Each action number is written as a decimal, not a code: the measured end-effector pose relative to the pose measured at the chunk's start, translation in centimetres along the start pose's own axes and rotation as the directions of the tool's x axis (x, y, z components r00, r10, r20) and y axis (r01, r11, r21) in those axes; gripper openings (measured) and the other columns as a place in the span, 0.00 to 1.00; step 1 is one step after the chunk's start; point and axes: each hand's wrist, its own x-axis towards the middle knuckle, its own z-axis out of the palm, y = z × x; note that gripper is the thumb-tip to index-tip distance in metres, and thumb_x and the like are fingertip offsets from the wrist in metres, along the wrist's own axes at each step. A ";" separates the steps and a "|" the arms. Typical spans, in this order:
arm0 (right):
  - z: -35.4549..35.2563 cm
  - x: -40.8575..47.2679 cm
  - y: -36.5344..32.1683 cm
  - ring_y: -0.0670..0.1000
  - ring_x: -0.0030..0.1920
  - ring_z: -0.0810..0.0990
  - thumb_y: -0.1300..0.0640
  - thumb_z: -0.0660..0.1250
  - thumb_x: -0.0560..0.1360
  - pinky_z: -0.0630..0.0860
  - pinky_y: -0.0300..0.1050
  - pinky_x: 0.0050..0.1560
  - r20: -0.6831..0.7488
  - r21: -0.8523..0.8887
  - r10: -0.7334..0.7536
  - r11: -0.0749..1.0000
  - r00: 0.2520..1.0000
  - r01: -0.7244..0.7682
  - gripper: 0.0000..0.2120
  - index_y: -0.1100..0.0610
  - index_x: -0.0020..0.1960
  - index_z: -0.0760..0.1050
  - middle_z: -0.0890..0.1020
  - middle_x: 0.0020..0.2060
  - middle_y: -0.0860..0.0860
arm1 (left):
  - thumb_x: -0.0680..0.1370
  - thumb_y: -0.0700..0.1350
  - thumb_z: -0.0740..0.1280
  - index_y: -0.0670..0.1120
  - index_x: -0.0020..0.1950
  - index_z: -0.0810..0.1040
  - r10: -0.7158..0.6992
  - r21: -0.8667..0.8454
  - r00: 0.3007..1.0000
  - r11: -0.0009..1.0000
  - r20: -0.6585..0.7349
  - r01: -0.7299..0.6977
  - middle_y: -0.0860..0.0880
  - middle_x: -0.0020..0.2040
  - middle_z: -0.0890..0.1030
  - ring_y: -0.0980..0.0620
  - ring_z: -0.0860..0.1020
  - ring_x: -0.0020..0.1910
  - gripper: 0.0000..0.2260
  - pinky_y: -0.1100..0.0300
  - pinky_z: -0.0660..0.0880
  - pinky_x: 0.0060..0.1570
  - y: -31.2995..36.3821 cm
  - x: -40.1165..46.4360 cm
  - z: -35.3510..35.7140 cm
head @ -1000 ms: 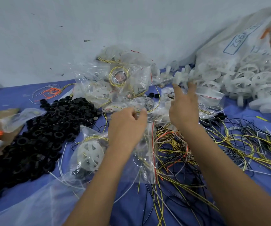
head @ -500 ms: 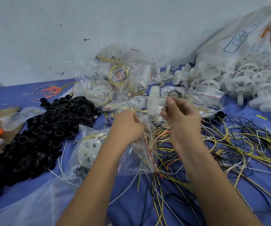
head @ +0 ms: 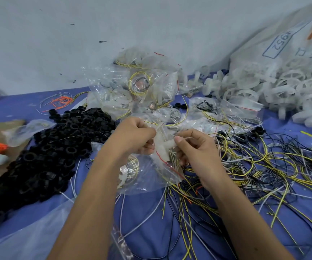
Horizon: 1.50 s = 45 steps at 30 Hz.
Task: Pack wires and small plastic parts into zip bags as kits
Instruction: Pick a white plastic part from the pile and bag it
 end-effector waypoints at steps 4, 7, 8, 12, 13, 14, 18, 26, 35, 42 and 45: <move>0.3 -0.1 0.3 0.55 0.34 0.83 0.67 0.67 0.80 0.80 0.43 0.34 0.067 0.013 0.025 1.000 0.997 -0.026 0.04 0.66 0.53 0.78 0.84 0.39 0.62 | 0.78 0.45 0.73 0.39 0.47 0.78 -0.056 0.073 0.994 0.996 0.097 0.049 0.43 0.34 0.83 0.47 0.85 0.32 0.10 0.60 0.80 0.30 0.2 -0.6 -0.5; 0.3 0.0 0.4 0.56 0.37 0.85 0.67 0.67 0.80 0.81 0.43 0.37 0.060 0.021 0.035 0.999 0.998 -0.036 0.04 0.66 0.54 0.78 0.84 0.43 0.64 | 0.79 0.51 0.73 0.38 0.48 0.78 -0.063 0.128 0.994 0.991 0.092 0.051 0.39 0.39 0.85 0.46 0.85 0.33 0.15 0.60 0.80 0.31 0.1 -0.5 0.1; 0.3 0.0 0.4 0.56 0.37 0.85 0.66 0.67 0.80 0.81 0.44 0.37 0.047 0.022 0.035 0.999 0.998 -0.036 0.04 0.65 0.54 0.78 0.84 0.43 0.64 | 0.80 0.53 0.71 0.37 0.50 0.78 -0.058 0.150 0.996 0.988 0.071 0.047 0.40 0.39 0.83 0.46 0.84 0.31 0.17 0.60 0.79 0.30 -0.1 -0.5 0.4; 0.2 0.1 0.5 0.53 0.33 0.83 0.66 0.68 0.79 0.81 0.43 0.35 -0.015 -0.005 0.021 1.000 1.000 -0.021 0.02 0.62 0.50 0.79 0.84 0.40 0.64 | 0.84 0.53 0.64 0.35 0.56 0.78 -0.056 0.182 0.998 0.982 0.034 0.049 0.42 0.35 0.80 0.49 0.80 0.25 0.19 0.61 0.76 0.27 -0.6 0.0 1.2; 0.2 0.1 0.6 0.53 0.33 0.83 0.66 0.68 0.79 0.80 0.43 0.34 -0.020 -0.029 0.008 1.000 1.000 -0.009 0.02 0.61 0.49 0.79 0.84 0.39 0.64 | 0.85 0.50 0.63 0.34 0.56 0.78 -0.051 0.196 0.998 0.980 0.037 0.043 0.42 0.35 0.80 0.49 0.80 0.24 0.18 0.61 0.76 0.26 -0.7 0.1 1.3; 0.2 0.1 0.6 0.54 0.33 0.83 0.65 0.68 0.79 0.80 0.43 0.34 -0.020 -0.051 -0.003 0.999 1.000 0.002 0.02 0.61 0.49 0.79 0.84 0.39 0.63 | 0.85 0.47 0.61 0.33 0.55 0.78 -0.042 0.207 0.998 0.978 0.035 0.034 0.42 0.34 0.80 0.48 0.80 0.24 0.16 0.60 0.76 0.26 -0.7 0.2 1.2; 0.3 0.2 0.7 0.53 0.34 0.84 0.65 0.67 0.80 0.81 0.44 0.36 -0.052 -0.065 0.000 0.998 0.999 -0.004 0.02 0.61 0.50 0.79 0.84 0.38 0.61 | 0.81 0.41 0.61 0.35 0.50 0.77 -0.061 0.199 0.996 0.979 0.065 0.047 0.40 0.38 0.80 0.47 0.81 0.27 0.10 0.58 0.79 0.29 -0.5 0.1 0.8; 0.5 0.2 0.6 0.52 0.31 0.82 0.64 0.69 0.79 0.79 0.41 0.32 -0.151 0.082 0.088 0.994 0.985 -0.077 0.02 0.63 0.51 0.78 0.83 0.34 0.58 | 0.75 0.42 0.72 0.39 0.44 0.79 -0.035 0.409 0.996 0.913 0.080 -0.001 0.43 0.37 0.84 0.48 0.85 0.30 0.07 0.50 0.85 0.39 -0.6 -0.1 2.3; 0.0 0.2 0.3 0.54 0.32 0.84 0.66 0.70 0.77 0.82 0.45 0.33 -0.086 -0.047 0.019 0.999 0.996 -0.023 0.01 0.62 0.47 0.79 0.85 0.34 0.58 | 0.75 0.33 0.65 0.35 0.44 0.79 0.061 0.229 0.994 0.973 -0.090 -0.039 0.44 0.27 0.82 0.46 0.83 0.27 0.04 0.56 0.80 0.30 -0.3 0.0 0.2; -0.4 -0.5 -1.3 0.54 0.36 0.84 0.69 0.74 0.73 0.80 0.43 0.36 0.278 -0.151 -0.070 0.982 0.958 0.115 0.06 0.59 0.46 0.81 0.83 0.39 0.63 | 0.73 0.43 0.68 0.49 0.36 0.76 0.455 0.511 0.881 0.792 -0.129 -0.334 0.51 0.32 0.80 0.51 0.80 0.35 0.06 0.55 0.76 0.36 1.5 -1.4 1.8; -0.6 -0.5 -1.6 0.59 0.40 0.84 0.72 0.72 0.72 0.80 0.49 0.40 0.315 -0.157 -0.156 0.964 0.936 0.213 0.09 0.60 0.44 0.81 0.84 0.40 0.62 | 0.74 0.44 0.69 0.48 0.36 0.76 0.528 0.583 0.848 0.701 -0.039 -0.410 0.51 0.35 0.79 0.52 0.77 0.37 0.06 0.54 0.74 0.37 2.2 -2.1 3.2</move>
